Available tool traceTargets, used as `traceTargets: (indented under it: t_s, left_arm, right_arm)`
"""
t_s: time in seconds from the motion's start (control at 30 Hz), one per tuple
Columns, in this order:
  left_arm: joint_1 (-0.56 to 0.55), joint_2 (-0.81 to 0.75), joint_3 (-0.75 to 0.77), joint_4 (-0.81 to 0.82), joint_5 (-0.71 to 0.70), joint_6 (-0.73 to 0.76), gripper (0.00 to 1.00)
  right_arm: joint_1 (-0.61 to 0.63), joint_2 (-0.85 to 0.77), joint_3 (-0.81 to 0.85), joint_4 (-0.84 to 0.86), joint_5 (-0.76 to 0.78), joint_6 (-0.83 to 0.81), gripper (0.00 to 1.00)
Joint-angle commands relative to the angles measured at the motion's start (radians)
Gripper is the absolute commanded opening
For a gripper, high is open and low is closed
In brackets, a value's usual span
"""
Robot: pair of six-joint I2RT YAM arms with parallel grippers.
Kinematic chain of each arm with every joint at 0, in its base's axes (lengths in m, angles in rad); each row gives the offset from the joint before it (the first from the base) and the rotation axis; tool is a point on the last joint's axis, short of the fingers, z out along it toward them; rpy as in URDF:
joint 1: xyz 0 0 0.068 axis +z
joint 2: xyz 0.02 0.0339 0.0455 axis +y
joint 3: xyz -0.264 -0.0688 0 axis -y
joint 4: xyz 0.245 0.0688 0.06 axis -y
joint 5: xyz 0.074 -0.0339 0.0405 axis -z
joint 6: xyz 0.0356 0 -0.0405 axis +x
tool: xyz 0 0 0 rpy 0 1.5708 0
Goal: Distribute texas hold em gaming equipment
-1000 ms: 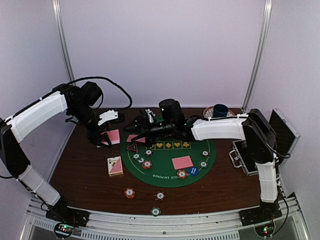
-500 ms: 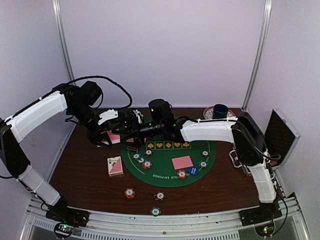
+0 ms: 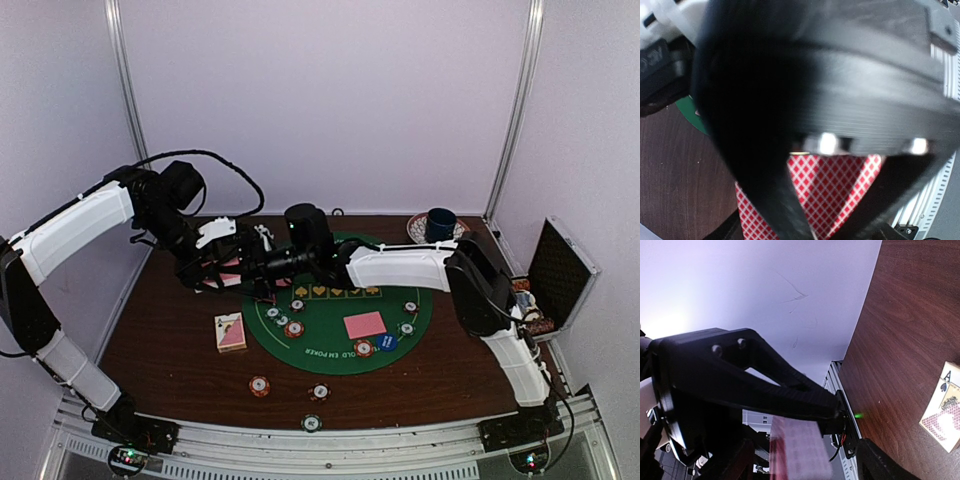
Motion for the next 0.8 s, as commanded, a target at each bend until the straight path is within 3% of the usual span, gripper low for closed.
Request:
traceTargets:
  t_s: [0.0, 0.47, 0.77]
  left_arm:
    - [0.002, -0.011, 0.024, 0.008, 0.026, -0.007, 0.00]
    - [0.002, -0.014, 0.017, 0.007, 0.029, -0.006, 0.00]
    - [0.002, -0.013, 0.015, 0.007, 0.024, -0.007, 0.00]
  right_arm:
    - [-0.005, 0.019, 0.012, 0.011, -0.001, 0.009, 0.69]
    - [-0.061, -0.067, -0.139, 0.002, -0.014, -0.035, 0.50]
    - [-0.065, -0.121, -0.140, 0.030, -0.044, -0.020, 0.50]
